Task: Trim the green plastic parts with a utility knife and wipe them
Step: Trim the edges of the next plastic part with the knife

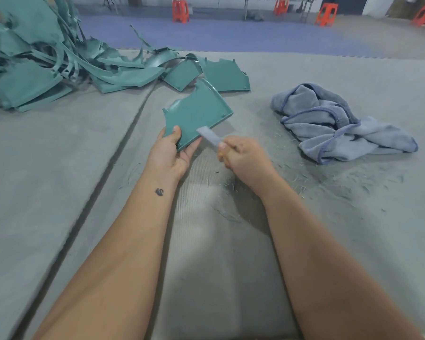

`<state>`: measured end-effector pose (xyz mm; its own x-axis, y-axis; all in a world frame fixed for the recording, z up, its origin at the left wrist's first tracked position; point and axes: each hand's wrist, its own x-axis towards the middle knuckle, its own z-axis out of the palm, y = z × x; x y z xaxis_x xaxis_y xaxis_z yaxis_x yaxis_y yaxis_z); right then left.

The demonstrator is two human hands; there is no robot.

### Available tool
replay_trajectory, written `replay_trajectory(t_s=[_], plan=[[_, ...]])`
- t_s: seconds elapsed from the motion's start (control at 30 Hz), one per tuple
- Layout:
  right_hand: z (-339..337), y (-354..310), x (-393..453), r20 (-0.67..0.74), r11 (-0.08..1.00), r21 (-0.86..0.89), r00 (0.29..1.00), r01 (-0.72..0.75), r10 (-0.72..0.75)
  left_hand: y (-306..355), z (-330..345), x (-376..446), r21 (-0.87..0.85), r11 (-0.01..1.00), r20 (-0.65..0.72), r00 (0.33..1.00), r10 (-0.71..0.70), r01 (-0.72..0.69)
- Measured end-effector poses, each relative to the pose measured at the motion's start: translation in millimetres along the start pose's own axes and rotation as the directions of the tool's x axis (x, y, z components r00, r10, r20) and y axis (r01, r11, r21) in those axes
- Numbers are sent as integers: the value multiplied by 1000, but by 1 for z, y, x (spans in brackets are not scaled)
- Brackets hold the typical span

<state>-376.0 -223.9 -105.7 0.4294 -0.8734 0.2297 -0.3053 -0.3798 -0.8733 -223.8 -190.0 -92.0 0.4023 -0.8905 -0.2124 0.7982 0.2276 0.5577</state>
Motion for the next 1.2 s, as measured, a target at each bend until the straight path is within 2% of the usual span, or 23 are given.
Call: replay_trajectory(t_s=[0.13,0.27,0.3,0.4,0.47,0.6,0.67,0.73,0.9,1.07,1.2], plan=[[-4,0,-1,-108,988,151,994,-1,17,1,-1,0,-19,1000,10,1000,-9,9],[2,-2,-2,7,1000,-28,1000,12,-12,0,0,-1,10,1000,6,1000,-7,7],[2,-3,-3,5,1000,-15,1000,2,-2,0,1,-2,1,1000,0,1000,-16,16],[-3,-8,-3,-95,973,226,993,-46,69,2,2,-3,-52,996,-9,997,-72,71],[-4,-12,-3,-121,944,327,989,-40,84,4,1,-4,-13,995,-12,995,-103,103],[2,-16,-3,-50,948,316,997,-46,65,4,2,-7,69,994,24,996,-88,87],[4,-18,-3,46,918,377,992,-125,117,4,1,-7,97,994,49,997,-64,59],[4,-18,-2,89,927,345,988,-150,127,4,1,-8,97,994,66,996,-59,52],[8,-16,-6,104,974,223,994,-48,25,4,4,-11,84,996,54,998,-37,32],[14,-15,-5,64,992,124,998,-2,-6,5,7,-15,75,996,61,996,-58,54],[14,-11,-1,53,991,128,998,-23,16,4,8,-17,65,995,65,994,-83,79]])
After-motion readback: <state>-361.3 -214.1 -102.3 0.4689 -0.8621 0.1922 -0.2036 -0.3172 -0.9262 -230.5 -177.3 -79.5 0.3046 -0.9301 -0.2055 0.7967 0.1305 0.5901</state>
